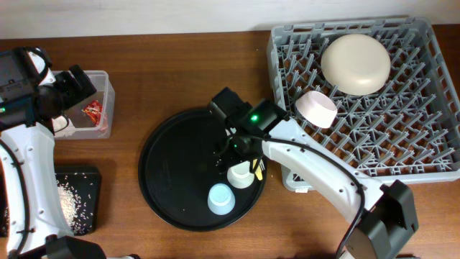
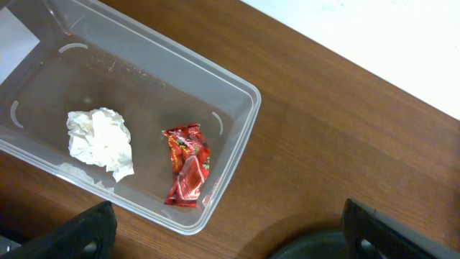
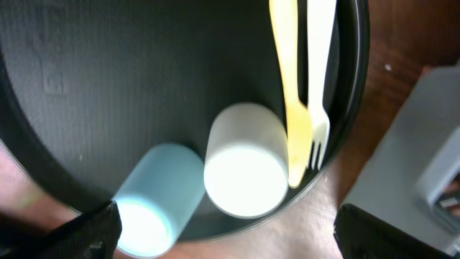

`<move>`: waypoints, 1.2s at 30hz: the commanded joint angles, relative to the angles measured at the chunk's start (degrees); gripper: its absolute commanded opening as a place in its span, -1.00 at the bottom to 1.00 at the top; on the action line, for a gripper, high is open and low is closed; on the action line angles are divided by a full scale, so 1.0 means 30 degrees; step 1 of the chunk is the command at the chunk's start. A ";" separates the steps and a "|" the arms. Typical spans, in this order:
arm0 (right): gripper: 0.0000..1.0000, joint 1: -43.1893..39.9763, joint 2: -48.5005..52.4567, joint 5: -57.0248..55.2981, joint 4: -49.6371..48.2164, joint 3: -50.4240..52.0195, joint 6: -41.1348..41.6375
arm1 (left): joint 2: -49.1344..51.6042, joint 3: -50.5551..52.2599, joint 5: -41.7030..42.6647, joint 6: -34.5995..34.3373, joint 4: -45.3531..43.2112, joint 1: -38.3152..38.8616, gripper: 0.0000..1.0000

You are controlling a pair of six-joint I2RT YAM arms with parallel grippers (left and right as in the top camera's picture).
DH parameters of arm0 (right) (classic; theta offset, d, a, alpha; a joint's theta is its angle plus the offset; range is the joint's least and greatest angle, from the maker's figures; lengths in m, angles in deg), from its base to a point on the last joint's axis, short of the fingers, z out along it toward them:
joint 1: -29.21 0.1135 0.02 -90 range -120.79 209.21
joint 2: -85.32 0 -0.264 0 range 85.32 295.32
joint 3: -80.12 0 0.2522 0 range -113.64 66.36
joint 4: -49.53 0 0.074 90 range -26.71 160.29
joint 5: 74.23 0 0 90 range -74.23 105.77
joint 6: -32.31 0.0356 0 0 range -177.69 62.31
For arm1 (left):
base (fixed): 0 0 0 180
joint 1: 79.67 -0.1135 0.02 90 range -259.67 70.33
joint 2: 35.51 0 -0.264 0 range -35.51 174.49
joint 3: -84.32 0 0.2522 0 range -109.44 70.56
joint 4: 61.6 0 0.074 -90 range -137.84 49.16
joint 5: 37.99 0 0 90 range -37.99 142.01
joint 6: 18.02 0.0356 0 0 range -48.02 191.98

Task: Sort waste into correct bins and load items into the dishwasher rack
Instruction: 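Move the right gripper to the white cup and grasp it, then carry the white cup to the rack's right side and release it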

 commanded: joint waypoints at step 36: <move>0.12 -0.0080 -0.0270 -0.0532 -0.3198 0.1457 0.0517 | 0.0044 -0.0073 0.0131 -0.0029 -0.0029 -0.0080 0.99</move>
